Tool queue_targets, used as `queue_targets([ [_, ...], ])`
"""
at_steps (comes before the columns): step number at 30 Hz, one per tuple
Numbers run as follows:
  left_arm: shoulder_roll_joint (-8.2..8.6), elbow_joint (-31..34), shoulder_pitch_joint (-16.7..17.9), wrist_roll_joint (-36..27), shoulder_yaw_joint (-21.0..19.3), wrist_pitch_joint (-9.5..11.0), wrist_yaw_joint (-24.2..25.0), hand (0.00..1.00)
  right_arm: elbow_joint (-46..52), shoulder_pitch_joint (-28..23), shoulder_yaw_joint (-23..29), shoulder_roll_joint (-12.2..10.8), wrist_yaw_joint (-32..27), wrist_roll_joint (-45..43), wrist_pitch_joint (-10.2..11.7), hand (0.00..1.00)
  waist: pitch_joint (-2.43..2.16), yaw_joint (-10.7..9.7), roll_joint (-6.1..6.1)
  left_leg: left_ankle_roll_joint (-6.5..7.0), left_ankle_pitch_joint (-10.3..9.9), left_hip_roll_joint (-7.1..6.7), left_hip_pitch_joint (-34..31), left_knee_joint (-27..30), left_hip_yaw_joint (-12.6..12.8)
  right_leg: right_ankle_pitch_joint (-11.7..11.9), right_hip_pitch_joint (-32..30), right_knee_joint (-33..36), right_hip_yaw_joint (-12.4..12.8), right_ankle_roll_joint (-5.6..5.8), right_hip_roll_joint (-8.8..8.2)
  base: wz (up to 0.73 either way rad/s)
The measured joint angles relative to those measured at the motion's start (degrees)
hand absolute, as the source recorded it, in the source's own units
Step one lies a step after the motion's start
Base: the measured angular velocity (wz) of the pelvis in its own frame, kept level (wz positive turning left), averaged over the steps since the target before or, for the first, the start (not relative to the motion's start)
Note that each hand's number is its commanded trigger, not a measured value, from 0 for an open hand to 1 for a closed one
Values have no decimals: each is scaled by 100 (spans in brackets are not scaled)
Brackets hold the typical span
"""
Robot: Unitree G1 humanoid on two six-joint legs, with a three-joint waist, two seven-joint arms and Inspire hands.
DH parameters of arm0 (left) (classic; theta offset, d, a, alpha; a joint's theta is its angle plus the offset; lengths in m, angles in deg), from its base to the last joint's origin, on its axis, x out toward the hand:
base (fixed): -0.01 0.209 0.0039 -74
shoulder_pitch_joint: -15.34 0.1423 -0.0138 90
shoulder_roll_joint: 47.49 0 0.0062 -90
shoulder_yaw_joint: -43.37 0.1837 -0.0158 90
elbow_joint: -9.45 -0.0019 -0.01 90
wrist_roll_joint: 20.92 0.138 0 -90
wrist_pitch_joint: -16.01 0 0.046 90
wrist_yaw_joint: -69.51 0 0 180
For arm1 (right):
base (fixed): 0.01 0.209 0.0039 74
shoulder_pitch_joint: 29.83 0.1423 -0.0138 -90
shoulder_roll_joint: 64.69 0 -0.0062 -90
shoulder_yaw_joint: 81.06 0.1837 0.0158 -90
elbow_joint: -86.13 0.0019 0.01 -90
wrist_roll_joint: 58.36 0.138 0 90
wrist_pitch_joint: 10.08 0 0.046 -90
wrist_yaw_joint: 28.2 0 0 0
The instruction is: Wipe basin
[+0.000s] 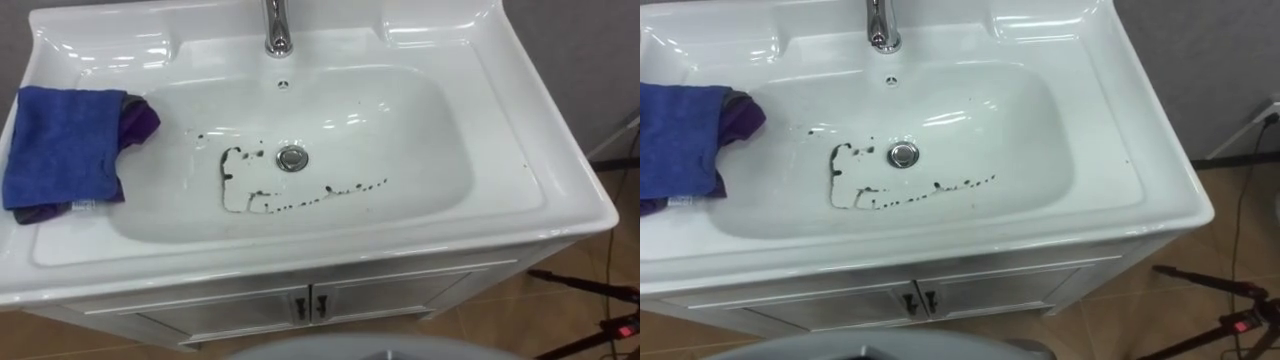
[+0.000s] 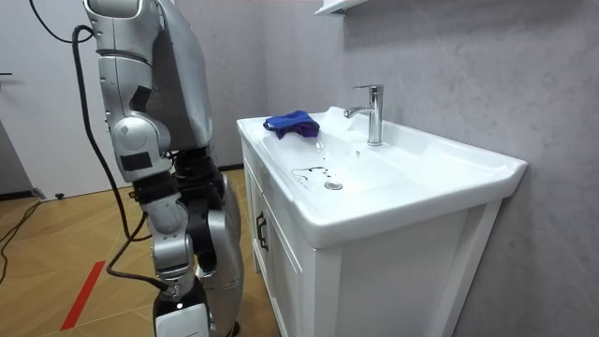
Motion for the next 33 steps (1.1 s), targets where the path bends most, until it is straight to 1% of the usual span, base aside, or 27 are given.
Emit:
queue_targets([
  [7,29,-34,60,-12,-284,12,-115,0,5,-14,6,0,2,1,1,0,7,10,-1,0,0,-4,86,-35,-2,0,80,-18,-5,1,0,0],
  [9,35,-35,62,-132,-351,13,-117,0,6,-1,10,0,24,2,1,0,8,11,-4,0,0,-4,82,-38,-4,0,77,-18,-5,0,0,0],
  [11,41,-35,105,-383,-475,13,-135,0,5,-4,10,0,30,10,-1,0,6,12,-9,0,0,-5,85,-36,-21,0,83,-17,-15,1,-1,0],
  [14,41,-35,141,-671,-578,6,-247,0,5,-11,9,0,29,16,-4,0,6,15,-23,0,0,-7,84,-34,-50,0,80,-17,-33,0,-3,4],
  [15,41,-36,149,-686,-607,5,-257,0,5,-12,8,0,28,16,-5,0,7,16,-27,0,0,-8,83,-33,-58,0,80,-17,-39,1,-3,6],
  [19,39,-55,182,-869,-667,7,-381,0,-45,-18,7,-2,26,12,-9,0,4,16,-53,0,0,-15,82,-22,-142,0,96,-17,-84,1,-5,8],
  [21,44,-66,182,-914,-669,8,-459,0,-66,-8,5,-2,27,8,-30,0,4,17,-59,-1,-1,-14,76,-19,-157,0,97,-17,-175,1,-11,2],
  [23,52,-114,192,-917,-699,8,-556,0,-118,26,8,-2,25,-43,-78,0,4,43,-59,-2,-1,-12,69,-21,-169,0,91,-17,-191,1,-11,0],
  [24,56,-121,207,-918,-704,9,-577,0,-121,30,8,-2,25,-64,-84,0,4,46,-58,-2,-2,-13,62,-19,-174,0,90,-17,-203,1,-11,0],
  [26,68,-127,213,-1026,-706,15,-609,0,-131,30,6,0,19,-117,-118,0,2,108,-49,-2,-2,-13,41,-16,-184,0,107,-17,-324,1,-22,0],
  [30,121,-127,283,-1135,-723,9,-609,0,-167,60,8,0,-2,-137,-120,0,-1,155,-37,-2,-2,-20,49,-13,-266,0,153,-21,-338,1,-20,11],
  [31,133,-120,327,-1152,-725,9,-609,0,-163,76,13,4,-15,-141,-119,0,-11,162,-21,-2,-2,-21,50,-5,-291,0,169,-20,-335,1,-18,13],
  [33,136,-105,390,-1317,-737,7,-612,0,-144,103,13,13,-55,-145,-118,0,-17,178,-8,-2,-2,-28,35,7,-347,0,182,-20,-377,1,-18,15],
])
